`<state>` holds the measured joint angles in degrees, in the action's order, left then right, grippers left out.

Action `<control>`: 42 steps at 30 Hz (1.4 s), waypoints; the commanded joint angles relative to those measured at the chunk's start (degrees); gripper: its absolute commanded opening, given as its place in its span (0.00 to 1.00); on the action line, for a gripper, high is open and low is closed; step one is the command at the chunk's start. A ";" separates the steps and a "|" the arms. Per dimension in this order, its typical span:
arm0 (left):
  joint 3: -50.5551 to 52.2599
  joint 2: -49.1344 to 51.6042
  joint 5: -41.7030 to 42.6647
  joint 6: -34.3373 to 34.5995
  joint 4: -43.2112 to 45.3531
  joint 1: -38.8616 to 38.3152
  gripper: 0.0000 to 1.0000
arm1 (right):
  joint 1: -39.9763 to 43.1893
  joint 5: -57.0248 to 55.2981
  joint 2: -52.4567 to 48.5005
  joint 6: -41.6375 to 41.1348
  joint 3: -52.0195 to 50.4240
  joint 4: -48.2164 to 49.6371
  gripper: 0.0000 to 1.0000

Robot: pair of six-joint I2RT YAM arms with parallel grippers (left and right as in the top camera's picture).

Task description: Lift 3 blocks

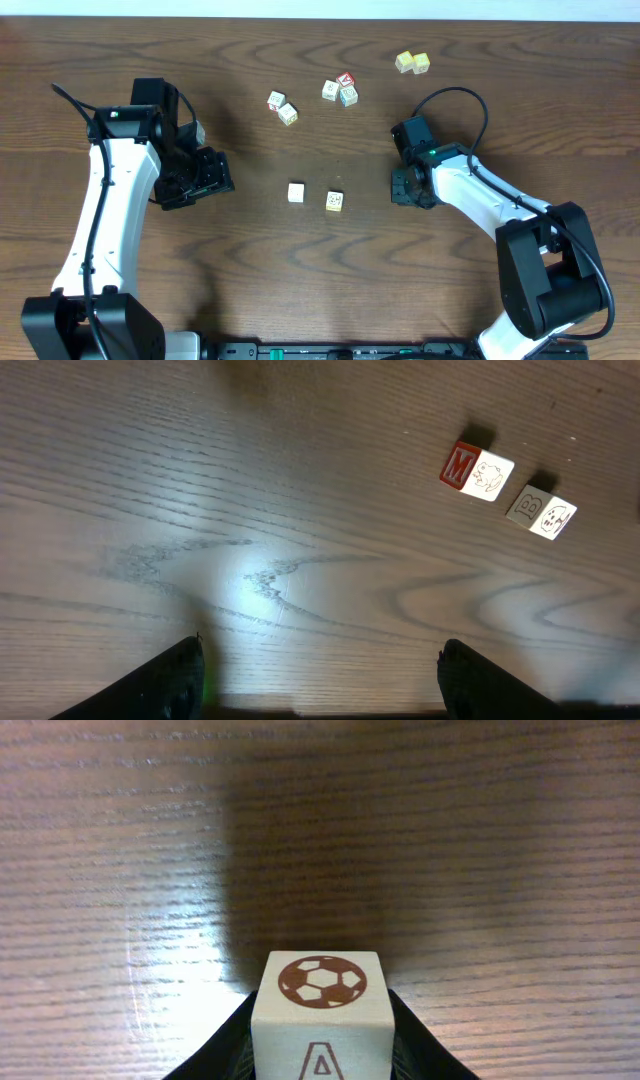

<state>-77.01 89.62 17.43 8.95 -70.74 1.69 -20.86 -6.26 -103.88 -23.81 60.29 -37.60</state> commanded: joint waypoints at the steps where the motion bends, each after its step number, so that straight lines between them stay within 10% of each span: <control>1: -0.83 0.20 -0.59 -0.57 -0.35 -0.11 0.75 | 0.63 -1.18 -0.28 0.74 0.90 -0.24 0.36; 14: -0.83 0.20 -0.59 -0.57 -0.35 -0.11 0.75 | 0.20 2.23 -0.26 2.51 22.51 -22.05 0.62; 22: -0.83 0.20 -0.59 -0.57 -0.35 -0.11 0.75 | -8.98 13.05 -1.20 -0.02 21.97 -15.69 0.81; 29: -0.83 0.20 -0.59 -0.57 -0.35 -0.11 0.75 | -16.17 5.92 -4.79 -19.28 18.10 -10.54 0.79; 42: -0.83 0.20 -0.59 -0.57 -0.35 -0.11 0.75 | -18.64 6.54 -11.26 -13.53 18.14 -4.96 0.80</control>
<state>-77.01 89.62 17.43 8.95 -70.74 1.69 -39.29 1.06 -114.63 -40.18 78.61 -43.07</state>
